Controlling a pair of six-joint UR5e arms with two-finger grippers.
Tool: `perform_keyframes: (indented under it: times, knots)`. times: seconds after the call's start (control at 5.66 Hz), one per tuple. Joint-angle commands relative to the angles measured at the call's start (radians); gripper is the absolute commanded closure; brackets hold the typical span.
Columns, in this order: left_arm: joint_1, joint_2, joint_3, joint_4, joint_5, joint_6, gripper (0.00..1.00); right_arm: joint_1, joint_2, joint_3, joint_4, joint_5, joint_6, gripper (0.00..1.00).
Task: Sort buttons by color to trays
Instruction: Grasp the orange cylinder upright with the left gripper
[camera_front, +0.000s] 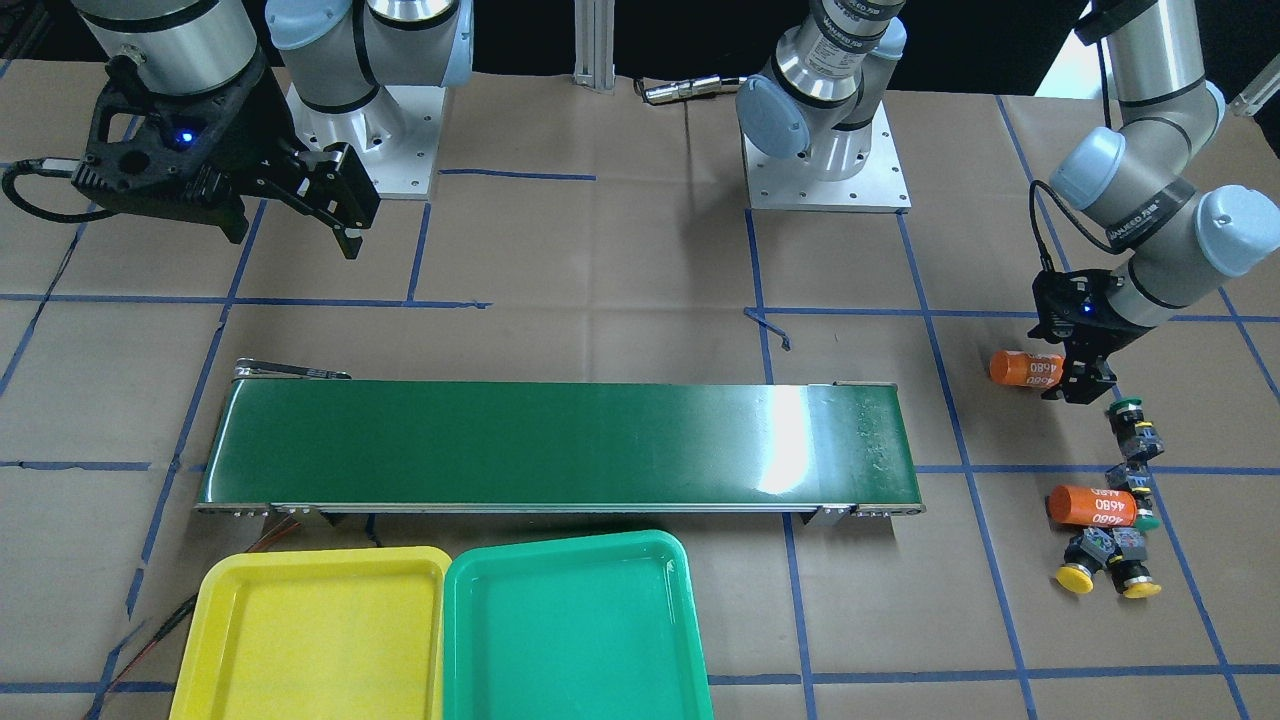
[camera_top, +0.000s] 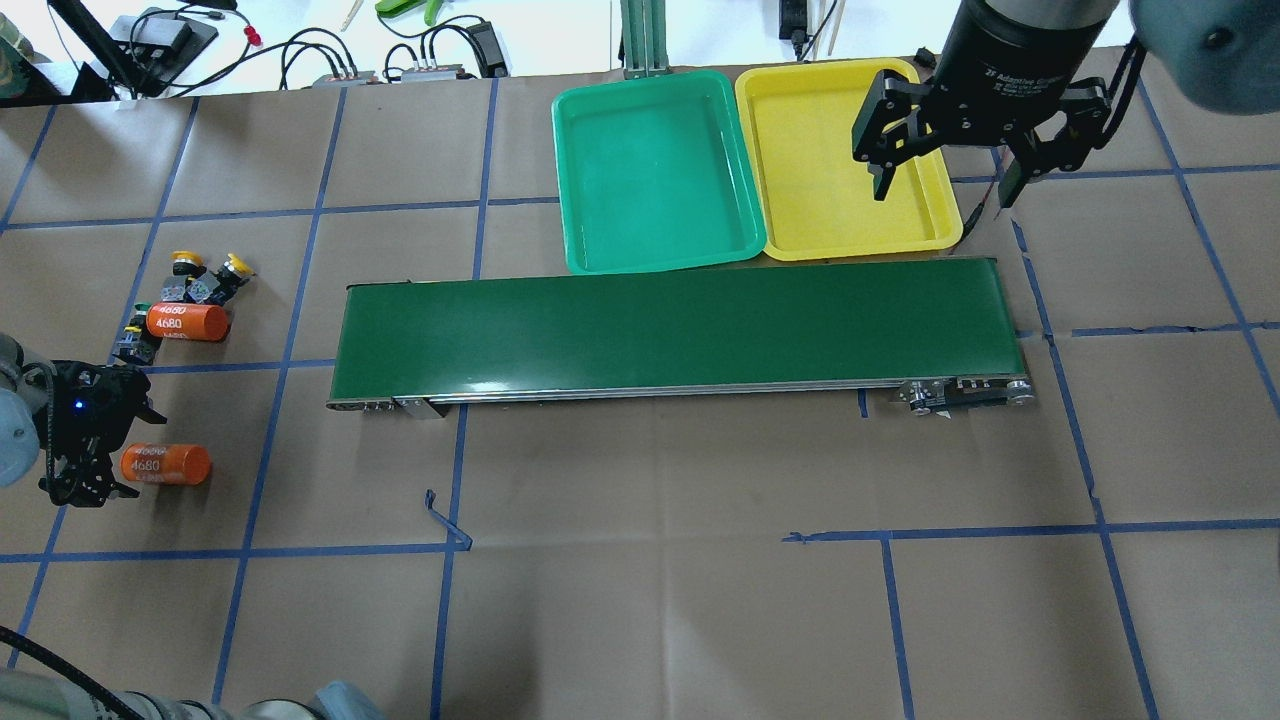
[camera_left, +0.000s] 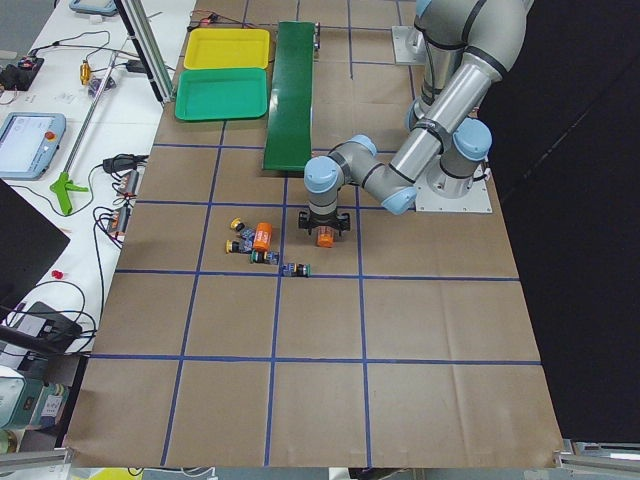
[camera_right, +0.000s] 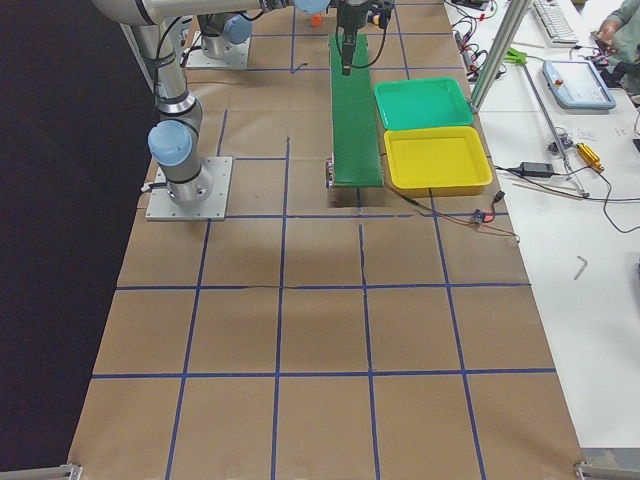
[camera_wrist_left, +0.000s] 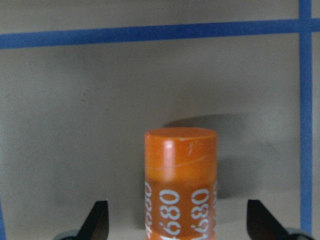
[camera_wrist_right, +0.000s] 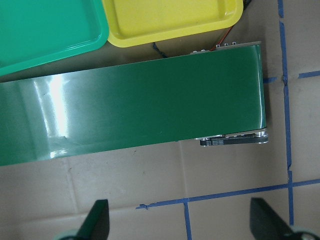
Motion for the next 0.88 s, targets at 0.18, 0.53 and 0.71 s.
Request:
perform_keyframes:
  times: [0.18, 0.53, 0.71]
  knots:
    - [-0.001, -0.018, 0.000, 0.008, 0.000, -0.013, 0.94, 0.000, 0.000, 0.000, 0.000, 0.000, 0.000, 0.00]
    - [-0.065, 0.038, 0.032, -0.033, -0.003, -0.115, 0.99, 0.000, 0.000, 0.000, 0.000, 0.000, 0.000, 0.00]
    - [-0.181, 0.080, 0.111, -0.178, -0.005, -0.229, 0.99, 0.000, 0.000, 0.000, 0.000, 0.000, 0.000, 0.00]
